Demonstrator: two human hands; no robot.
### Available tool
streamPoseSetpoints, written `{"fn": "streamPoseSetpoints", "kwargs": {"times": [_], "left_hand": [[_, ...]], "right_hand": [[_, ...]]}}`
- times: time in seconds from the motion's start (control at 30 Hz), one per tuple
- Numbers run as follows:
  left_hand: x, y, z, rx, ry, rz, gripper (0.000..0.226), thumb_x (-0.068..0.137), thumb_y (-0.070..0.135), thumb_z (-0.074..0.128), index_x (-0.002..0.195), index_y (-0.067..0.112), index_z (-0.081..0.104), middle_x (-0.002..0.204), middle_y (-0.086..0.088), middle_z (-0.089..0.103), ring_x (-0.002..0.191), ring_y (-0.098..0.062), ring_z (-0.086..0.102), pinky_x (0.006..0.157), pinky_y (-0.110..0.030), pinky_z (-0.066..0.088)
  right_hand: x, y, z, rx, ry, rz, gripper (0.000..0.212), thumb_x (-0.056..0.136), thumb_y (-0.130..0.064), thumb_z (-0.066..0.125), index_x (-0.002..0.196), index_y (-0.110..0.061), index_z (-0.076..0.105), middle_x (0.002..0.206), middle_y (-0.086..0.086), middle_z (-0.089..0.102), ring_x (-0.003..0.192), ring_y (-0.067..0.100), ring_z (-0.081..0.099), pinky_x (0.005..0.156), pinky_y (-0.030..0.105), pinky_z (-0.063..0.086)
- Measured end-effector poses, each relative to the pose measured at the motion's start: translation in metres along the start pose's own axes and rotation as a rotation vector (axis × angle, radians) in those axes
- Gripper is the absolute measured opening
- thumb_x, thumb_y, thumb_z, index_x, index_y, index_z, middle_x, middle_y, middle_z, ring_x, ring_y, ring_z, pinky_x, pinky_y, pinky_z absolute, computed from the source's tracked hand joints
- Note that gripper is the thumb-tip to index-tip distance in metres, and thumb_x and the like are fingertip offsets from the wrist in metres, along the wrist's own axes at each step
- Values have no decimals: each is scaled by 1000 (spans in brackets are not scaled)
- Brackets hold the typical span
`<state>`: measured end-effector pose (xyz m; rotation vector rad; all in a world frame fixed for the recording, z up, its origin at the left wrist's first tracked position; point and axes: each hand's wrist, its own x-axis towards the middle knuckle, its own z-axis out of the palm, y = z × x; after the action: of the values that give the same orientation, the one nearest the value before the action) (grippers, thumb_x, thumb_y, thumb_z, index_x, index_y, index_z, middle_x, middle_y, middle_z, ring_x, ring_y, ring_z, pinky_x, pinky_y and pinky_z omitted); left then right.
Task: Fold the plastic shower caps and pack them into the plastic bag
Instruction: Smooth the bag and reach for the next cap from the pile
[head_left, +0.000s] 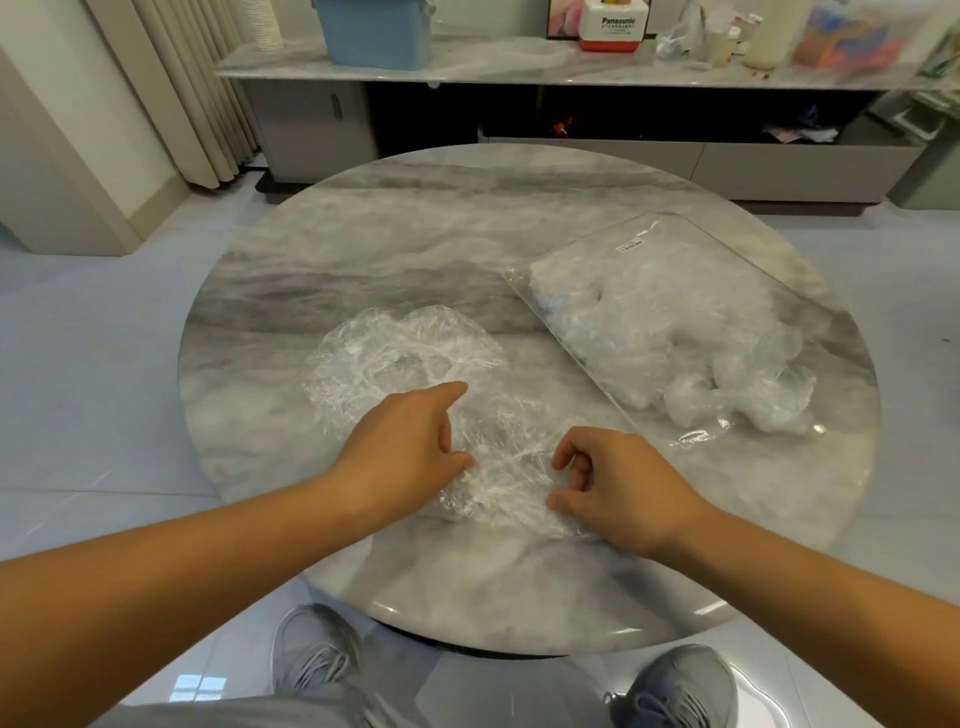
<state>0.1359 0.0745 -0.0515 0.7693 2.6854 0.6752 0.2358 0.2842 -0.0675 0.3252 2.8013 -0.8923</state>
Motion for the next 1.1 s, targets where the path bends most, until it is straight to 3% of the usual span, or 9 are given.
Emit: {"fn": "streamPoseSetpoints", "kwargs": {"times": [0.17, 0.3, 0.4, 0.53, 0.73, 0.8, 0.9, 1.0, 1.1], "left_hand": [[3, 4, 5, -176, -119, -34, 88, 87, 18, 74, 159, 23, 24, 89, 15, 73, 69, 11, 62, 64, -6, 45], [1, 5, 9, -563, -201, -181, 99, 88, 6, 71, 161, 31, 9, 91, -2, 76, 74, -13, 74, 73, -27, 61], [0, 6, 6, -685, -235, -211, 101, 89, 6, 72, 159, 41, 9, 99, -9, 74, 84, -21, 76, 81, -41, 63], [0, 6, 3, -667, -331, -173, 103, 86, 12, 77, 158, 43, 11, 95, -8, 76, 90, -28, 74, 87, -44, 61], [2, 13, -8, -850, -360, -288, 77, 71, 49, 81, 141, 37, 52, 105, -12, 73, 93, -22, 75, 85, -41, 62], [3, 13, -8, -886, -362, -311, 56, 70, 52, 81, 116, 24, 69, 97, -11, 72, 90, -23, 75, 87, -46, 61], [2, 9, 1, -864, -288, -321, 36, 78, 39, 84, 90, 8, 71, 78, -11, 67, 74, -20, 70, 83, -45, 62], [1, 5, 8, -650, -208, -256, 29, 79, 27, 86, 91, 7, 69, 66, -3, 65, 63, -16, 66, 76, -41, 63], [-1, 5, 7, -329, -166, -189, 47, 77, 40, 86, 112, 25, 58, 78, 5, 65, 67, -10, 64, 65, -26, 54]], "right_hand": [[-2, -10, -6, 52, 85, 8, 35, 84, -25, 80, 108, -31, 56, 78, -10, 68, 71, 1, 62, 67, 18, 49], [-6, -28, -6, 600, 82, 131, 57, 91, -23, 74, 139, -26, 43, 83, -4, 76, 66, 4, 67, 61, 22, 47], [-5, -29, -10, 1000, -68, 270, 77, 96, -21, 68, 155, -37, 20, 97, 14, 77, 77, 27, 75, 54, 31, 52], [2, -20, -15, 1148, -143, 370, 41, 101, -29, 59, 136, -12, 48, 103, 24, 75, 86, 37, 75, 59, 36, 57], [-9, -11, -6, 950, -4, 146, 52, 102, -49, 44, 101, -3, 68, 89, 16, 76, 80, 32, 72, 68, 42, 58], [-22, -5, 0, 701, 8, -10, 62, 96, -63, 39, 97, -12, 73, 88, 3, 76, 77, 15, 70, 71, 31, 55], [-31, 8, 4, 189, -34, -277, 71, 97, -68, 24, 94, -19, 75, 82, -5, 67, 83, 8, 62, 78, 24, 49], [-31, 15, 7, -33, -75, -385, 66, 100, -61, 20, 78, -14, 62, 75, -2, 57, 78, 12, 54, 77, 33, 45], [-29, 18, 11, -102, -86, -427, 56, 104, -56, 20, 71, -20, 47, 70, -4, 53, 73, 11, 49, 74, 32, 44]]}}
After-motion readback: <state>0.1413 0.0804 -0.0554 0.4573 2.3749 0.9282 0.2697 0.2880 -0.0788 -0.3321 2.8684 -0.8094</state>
